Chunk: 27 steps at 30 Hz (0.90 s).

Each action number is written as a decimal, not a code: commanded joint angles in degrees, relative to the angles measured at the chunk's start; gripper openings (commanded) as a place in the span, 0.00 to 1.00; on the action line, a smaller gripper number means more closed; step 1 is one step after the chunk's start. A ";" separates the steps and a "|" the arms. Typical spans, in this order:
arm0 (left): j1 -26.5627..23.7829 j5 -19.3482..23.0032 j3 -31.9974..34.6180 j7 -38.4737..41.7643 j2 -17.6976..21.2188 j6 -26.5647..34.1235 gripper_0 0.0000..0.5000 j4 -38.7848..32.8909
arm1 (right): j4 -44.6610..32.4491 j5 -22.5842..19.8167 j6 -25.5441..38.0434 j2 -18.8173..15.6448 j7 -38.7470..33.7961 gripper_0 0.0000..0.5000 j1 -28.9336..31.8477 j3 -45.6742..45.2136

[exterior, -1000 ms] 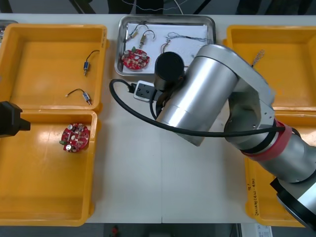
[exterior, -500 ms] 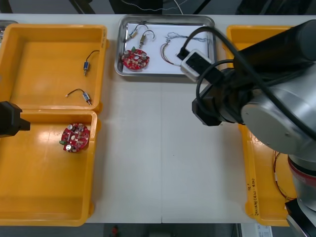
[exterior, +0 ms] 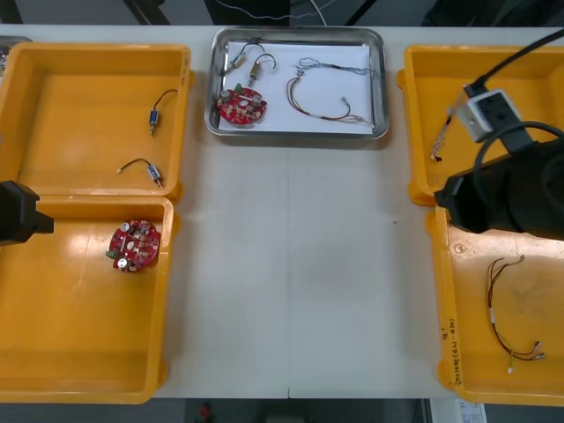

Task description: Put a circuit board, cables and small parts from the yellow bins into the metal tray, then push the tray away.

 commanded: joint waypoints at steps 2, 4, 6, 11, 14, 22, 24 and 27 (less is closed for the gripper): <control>1.14 0.43 1.51 -5.96 2.35 0.36 1.00 -1.65 | -1.95 -4.87 0.15 -4.80 -0.64 1.00 6.69 -11.17; 1.14 0.43 1.51 -5.96 2.35 0.36 1.00 -1.65 | -1.95 -6.81 0.15 -5.50 -0.82 1.00 8.62 -14.16; 1.14 0.43 1.51 -5.96 2.35 0.36 1.00 -1.65 | -1.34 -8.74 0.15 -6.38 -0.82 1.00 10.55 -17.32; 1.14 0.43 1.51 -5.96 2.35 0.36 1.00 -1.65 | 2.79 -12.61 0.15 -7.52 -0.82 1.00 13.37 -22.24; 1.14 0.43 1.51 -5.96 2.35 0.36 1.00 -1.65 | 6.13 -13.66 0.15 -8.05 -0.82 1.00 13.81 -23.91; 1.14 0.43 1.51 -5.96 2.35 0.36 1.00 -1.65 | 12.37 -13.05 0.15 -9.11 -1.26 1.00 12.14 -23.47; 1.14 0.43 1.51 -5.96 2.35 0.36 1.00 -1.65 | 15.10 -12.70 0.15 -9.19 -1.35 1.00 10.64 -23.12; 1.14 0.43 1.51 -5.96 2.35 0.36 1.00 -1.65 | 16.94 -12.61 0.15 -9.37 -1.35 1.00 9.15 -22.86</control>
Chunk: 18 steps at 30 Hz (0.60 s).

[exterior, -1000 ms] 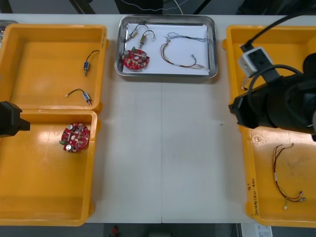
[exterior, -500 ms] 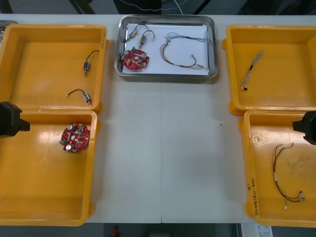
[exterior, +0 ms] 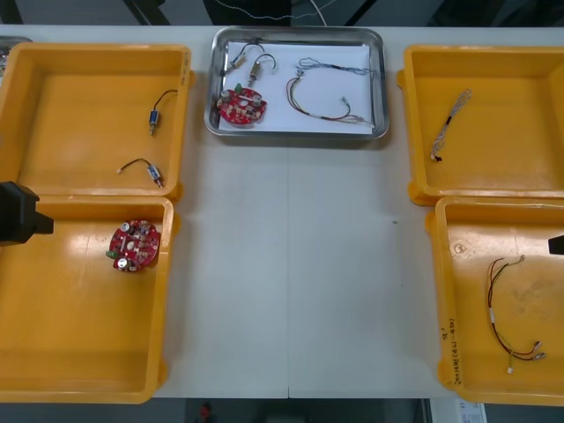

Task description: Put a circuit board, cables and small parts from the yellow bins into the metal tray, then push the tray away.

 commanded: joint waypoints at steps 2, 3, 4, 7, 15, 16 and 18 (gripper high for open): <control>1.02 0.42 1.50 -5.95 2.33 0.36 1.00 -1.65 | 2.77 1.06 0.15 -2.77 -1.43 1.00 -3.68 0.73; 1.02 0.42 1.50 -5.95 2.33 0.36 1.00 -1.65 | 3.13 1.41 0.15 -3.04 -1.52 1.00 -4.21 1.26; 1.02 0.42 1.50 -5.95 2.33 0.36 1.00 -1.65 | 3.30 1.59 0.15 -3.21 -1.61 1.00 -4.38 1.43; 1.02 0.42 1.50 -5.95 2.33 0.36 1.00 -1.65 | 5.59 2.03 0.15 -3.83 -1.61 1.00 -5.61 1.78; 1.02 0.42 1.50 -5.95 2.33 0.36 1.00 -1.65 | 8.49 2.47 0.15 -4.88 -2.22 1.00 -6.93 2.31; 1.02 0.42 1.50 -5.95 2.33 0.36 1.00 -1.65 | 8.49 2.47 0.15 -4.97 -2.31 1.00 -6.93 2.49; 1.02 0.42 1.50 -5.95 2.33 0.36 1.00 -1.65 | 8.66 2.38 0.15 -4.97 -2.58 1.00 -6.84 2.75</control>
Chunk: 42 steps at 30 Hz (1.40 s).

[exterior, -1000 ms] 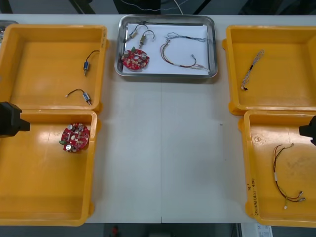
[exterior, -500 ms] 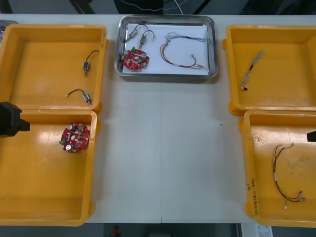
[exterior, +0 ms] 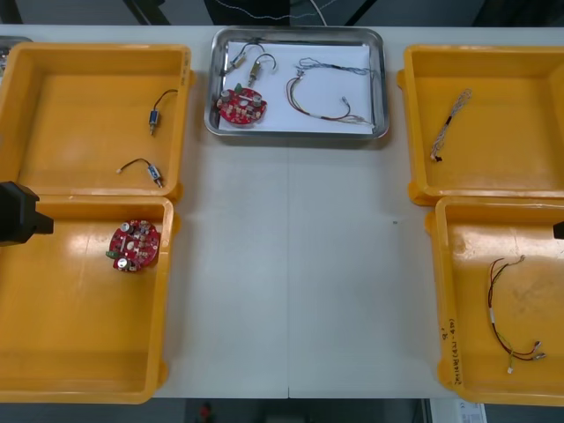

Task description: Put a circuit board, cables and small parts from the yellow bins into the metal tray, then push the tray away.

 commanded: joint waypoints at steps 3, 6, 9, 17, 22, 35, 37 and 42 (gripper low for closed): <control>1.02 0.42 1.50 -5.94 2.33 0.36 1.00 -1.64 | -0.31 0.60 0.15 -2.70 -2.89 1.00 -1.06 1.51; 1.02 0.42 1.50 -5.94 2.33 0.36 1.00 -1.64 | -0.31 0.34 0.15 -2.96 -2.89 1.00 -0.71 1.51; 1.02 0.42 1.50 -5.94 2.33 0.36 1.00 -1.64 | -0.31 0.25 0.15 -2.88 -2.54 1.00 -0.44 1.33; 1.02 0.42 1.50 -5.94 2.33 0.36 1.00 -1.64 | -0.31 0.25 0.15 -2.96 -2.54 1.00 -0.44 1.24; 1.02 0.42 1.50 -5.94 2.33 0.36 1.00 -1.64 | -0.31 0.25 0.15 -2.96 -2.54 1.00 -0.44 1.24; 1.02 0.42 1.50 -5.94 2.33 0.36 1.00 -1.64 | -0.31 0.25 0.15 -2.96 -2.54 1.00 -0.44 1.24; 1.02 0.42 1.50 -5.94 2.33 0.36 1.00 -1.64 | -0.31 0.25 0.15 -2.96 -2.54 1.00 -0.44 1.24; 1.02 0.42 1.50 -5.94 2.33 0.36 1.00 -1.64 | -0.31 0.25 0.15 -2.96 -2.54 1.00 -0.44 1.24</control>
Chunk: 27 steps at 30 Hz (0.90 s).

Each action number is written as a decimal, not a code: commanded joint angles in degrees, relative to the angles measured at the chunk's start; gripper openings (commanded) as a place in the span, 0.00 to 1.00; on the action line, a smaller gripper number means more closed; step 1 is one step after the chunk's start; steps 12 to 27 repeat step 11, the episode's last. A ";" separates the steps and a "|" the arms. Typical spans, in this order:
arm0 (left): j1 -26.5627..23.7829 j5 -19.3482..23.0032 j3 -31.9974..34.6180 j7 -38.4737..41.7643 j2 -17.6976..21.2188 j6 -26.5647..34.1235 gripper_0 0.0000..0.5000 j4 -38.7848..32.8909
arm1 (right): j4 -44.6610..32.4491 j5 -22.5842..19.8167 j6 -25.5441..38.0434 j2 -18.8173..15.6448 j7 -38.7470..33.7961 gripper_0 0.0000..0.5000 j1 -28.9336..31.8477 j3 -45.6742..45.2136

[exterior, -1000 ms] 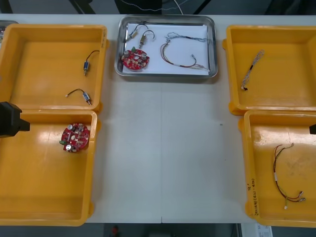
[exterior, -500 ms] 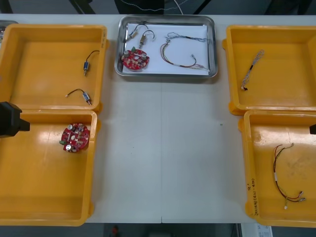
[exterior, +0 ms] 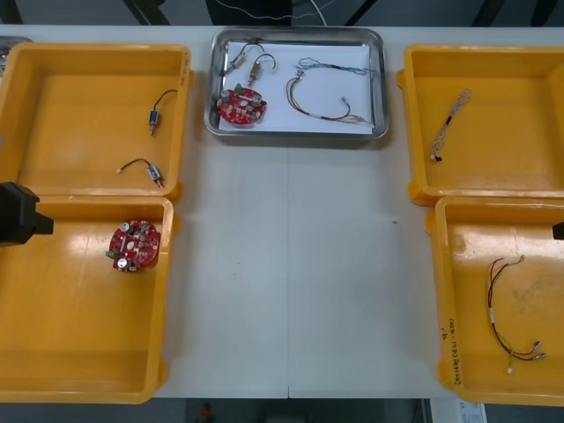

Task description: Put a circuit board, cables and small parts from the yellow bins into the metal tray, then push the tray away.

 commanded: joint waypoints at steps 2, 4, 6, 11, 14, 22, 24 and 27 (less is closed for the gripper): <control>1.02 0.42 1.50 -4.77 2.33 0.36 1.00 -1.64 | -0.54 0.22 0.15 -2.37 -1.49 1.00 -0.42 0.36; 1.02 0.42 1.50 -4.77 2.33 0.36 1.00 -1.64 | -0.54 0.22 0.15 -2.37 -1.49 1.00 -0.42 0.36; 1.02 0.42 1.50 -4.77 2.33 0.36 1.00 -1.64 | -0.54 0.22 0.15 -2.37 -1.49 1.00 -0.42 0.36; 1.02 0.42 1.50 -4.77 2.33 0.36 1.00 -1.64 | -0.54 0.22 0.15 -2.37 -1.49 1.00 -0.42 0.36; 1.02 0.42 1.50 -4.77 2.33 0.36 1.00 -1.64 | -0.54 0.22 0.15 -2.37 -1.49 1.00 -0.42 0.36; 1.02 0.42 1.50 -4.77 2.33 0.36 1.00 -1.64 | -0.54 0.22 0.15 -2.37 -1.49 1.00 -0.42 0.36; 1.02 0.42 1.50 -4.77 2.33 0.36 1.00 -1.64 | -0.54 0.22 0.15 -2.37 -1.49 1.00 -0.42 0.36; 1.02 0.42 1.50 -4.77 2.33 0.36 1.00 -1.64 | -0.54 0.22 0.15 -2.37 -1.49 1.00 -0.42 0.36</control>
